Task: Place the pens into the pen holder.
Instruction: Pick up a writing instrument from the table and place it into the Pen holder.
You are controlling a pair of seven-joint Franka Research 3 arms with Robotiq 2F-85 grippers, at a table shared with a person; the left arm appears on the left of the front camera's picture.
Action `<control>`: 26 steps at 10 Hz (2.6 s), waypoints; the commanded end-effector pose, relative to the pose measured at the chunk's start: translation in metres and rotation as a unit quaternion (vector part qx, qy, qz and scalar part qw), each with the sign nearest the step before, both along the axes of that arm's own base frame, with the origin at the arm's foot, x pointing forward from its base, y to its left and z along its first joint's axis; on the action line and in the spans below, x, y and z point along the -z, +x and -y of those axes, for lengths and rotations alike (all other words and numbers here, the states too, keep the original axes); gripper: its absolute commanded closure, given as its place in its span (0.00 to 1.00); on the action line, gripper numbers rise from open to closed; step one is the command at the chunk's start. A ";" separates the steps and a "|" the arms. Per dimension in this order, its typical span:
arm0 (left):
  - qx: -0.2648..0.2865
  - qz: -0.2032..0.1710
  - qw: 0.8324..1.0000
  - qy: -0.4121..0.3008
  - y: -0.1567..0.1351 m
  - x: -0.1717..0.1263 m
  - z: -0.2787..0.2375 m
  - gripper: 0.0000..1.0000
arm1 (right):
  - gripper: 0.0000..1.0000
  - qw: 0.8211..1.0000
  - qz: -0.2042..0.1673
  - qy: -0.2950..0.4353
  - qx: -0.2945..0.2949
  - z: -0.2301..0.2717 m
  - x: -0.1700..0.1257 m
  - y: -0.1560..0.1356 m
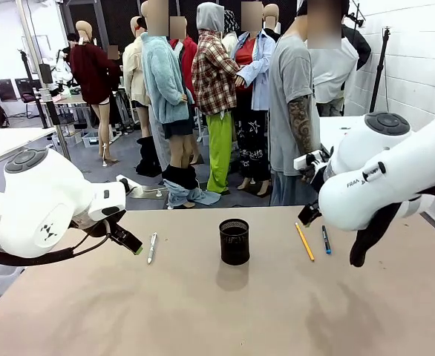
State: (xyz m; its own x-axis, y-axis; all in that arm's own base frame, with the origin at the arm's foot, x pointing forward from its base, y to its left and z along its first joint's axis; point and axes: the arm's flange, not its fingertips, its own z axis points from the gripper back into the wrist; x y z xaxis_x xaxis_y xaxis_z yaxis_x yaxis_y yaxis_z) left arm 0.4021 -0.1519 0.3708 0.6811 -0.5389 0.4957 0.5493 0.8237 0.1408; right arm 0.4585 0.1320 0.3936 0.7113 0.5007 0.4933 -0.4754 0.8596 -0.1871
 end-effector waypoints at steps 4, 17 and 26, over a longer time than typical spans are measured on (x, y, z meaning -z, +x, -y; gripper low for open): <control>-0.001 0.000 1.000 -0.001 0.000 0.000 -0.001 0.00 | 0.00 0.992 -0.099 -0.065 0.052 0.000 0.041 0.095; -0.001 0.000 1.000 -0.001 0.000 0.000 -0.001 0.00 | 0.68 0.964 -0.233 -0.042 0.117 0.030 0.091 0.138; -0.001 0.000 1.000 -0.001 0.000 0.000 -0.001 0.00 | 1.00 0.957 -0.272 -0.071 0.064 0.022 0.084 0.138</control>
State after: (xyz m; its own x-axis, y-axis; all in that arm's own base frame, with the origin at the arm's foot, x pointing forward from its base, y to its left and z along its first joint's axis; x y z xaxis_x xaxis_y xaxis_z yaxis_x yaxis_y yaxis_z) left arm 0.4022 -0.1520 0.3703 0.6815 -0.5392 0.4947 0.5493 0.8236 0.1409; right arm 0.5934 0.1121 0.3052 0.9199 0.3922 -0.0081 -0.3916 0.9169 -0.0765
